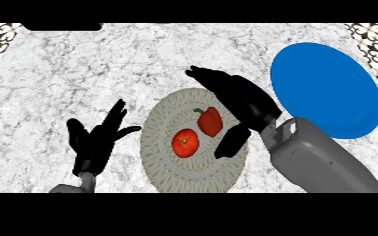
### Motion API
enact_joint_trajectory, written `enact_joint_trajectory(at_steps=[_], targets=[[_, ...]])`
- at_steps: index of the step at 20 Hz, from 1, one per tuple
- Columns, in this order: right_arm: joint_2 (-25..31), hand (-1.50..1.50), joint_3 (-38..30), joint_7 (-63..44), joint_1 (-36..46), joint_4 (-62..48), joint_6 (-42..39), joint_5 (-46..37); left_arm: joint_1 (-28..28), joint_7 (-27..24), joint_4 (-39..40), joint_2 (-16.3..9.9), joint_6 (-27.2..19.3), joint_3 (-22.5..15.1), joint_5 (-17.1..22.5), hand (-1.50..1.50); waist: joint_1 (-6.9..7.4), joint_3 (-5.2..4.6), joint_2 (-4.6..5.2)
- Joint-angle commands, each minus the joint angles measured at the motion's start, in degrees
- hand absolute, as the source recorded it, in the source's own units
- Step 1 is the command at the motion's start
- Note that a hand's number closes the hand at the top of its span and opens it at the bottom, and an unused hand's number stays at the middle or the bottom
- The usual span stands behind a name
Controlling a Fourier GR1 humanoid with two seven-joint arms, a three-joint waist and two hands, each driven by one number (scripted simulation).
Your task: Pick the tomato from the placemat and place it in the plate
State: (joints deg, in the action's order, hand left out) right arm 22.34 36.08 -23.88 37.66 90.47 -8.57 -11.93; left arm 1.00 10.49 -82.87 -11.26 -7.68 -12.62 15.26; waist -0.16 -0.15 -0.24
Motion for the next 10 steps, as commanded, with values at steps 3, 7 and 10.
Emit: enact_joint_trajectory(at_steps=[3,7,10], targets=[[-5.0,-1.50,4.3,-8.0,-3.1,2.1,-1.5,-6.2,-4.5,-2.0,1.0,0.0,-1.3,-0.5,-3.2,0.00,0.40,0.13,0.11],[-7.8,-1.50,3.8,-7.3,-3.7,-1.1,-4.5,-6.8,-0.8,1.0,1.8,-1.0,-0.8,1.9,-2.5,0.00,0.36,0.14,0.23],[-11.4,-1.50,4.7,-8.1,-6.6,-0.6,-3.9,-10.0,-0.8,-1.0,3.2,-0.3,1.1,2.8,-2.0,0.00,0.28,0.14,0.21]])
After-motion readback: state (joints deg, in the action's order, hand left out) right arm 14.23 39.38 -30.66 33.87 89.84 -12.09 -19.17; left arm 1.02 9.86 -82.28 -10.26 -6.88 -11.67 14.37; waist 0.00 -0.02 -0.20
